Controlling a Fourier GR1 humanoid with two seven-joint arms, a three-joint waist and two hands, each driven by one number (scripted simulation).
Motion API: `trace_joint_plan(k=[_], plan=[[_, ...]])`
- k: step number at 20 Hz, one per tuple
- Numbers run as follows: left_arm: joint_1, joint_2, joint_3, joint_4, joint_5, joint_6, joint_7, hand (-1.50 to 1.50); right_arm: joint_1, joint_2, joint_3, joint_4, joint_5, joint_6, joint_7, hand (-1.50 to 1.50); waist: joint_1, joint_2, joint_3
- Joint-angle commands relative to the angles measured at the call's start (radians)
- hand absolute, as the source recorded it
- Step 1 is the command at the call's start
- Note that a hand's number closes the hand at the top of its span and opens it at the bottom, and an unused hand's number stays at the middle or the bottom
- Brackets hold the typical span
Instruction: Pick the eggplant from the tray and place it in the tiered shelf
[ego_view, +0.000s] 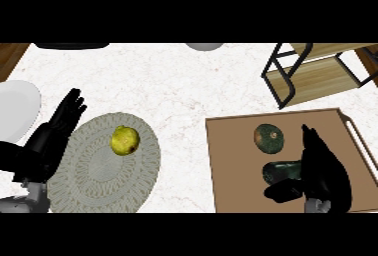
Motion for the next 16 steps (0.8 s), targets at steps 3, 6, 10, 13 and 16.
trace_joint_plan(k=[3,6,10,13,16], plan=[[-0.007,0.004,0.016,-0.036,0.0,-0.014,0.036,0.0,0.026,0.051,-0.004,0.063,0.051,0.038,0.102,-1.5,0.004,0.0,0.001],[0.002,-0.015,0.025,0.043,-0.03,-0.025,-0.038,0.0,-0.032,0.072,-0.073,0.126,0.017,0.055,0.056,-1.5,0.004,0.002,0.001],[-0.003,-0.026,0.037,0.047,-0.037,-0.048,-0.043,0.0,0.001,0.106,-0.08,0.134,0.028,0.032,0.017,-1.5,0.001,0.001,0.001],[-0.015,-0.062,0.003,-0.021,-0.071,-0.022,0.026,0.0,0.026,0.088,-0.118,0.116,0.002,0.052,-0.03,-1.5,0.0,0.0,0.001],[0.007,-0.017,0.09,-0.014,-0.01,-0.091,0.019,0.0,0.054,0.083,-0.14,0.213,0.008,-0.016,-0.12,-1.5,0.002,0.001,0.001]])
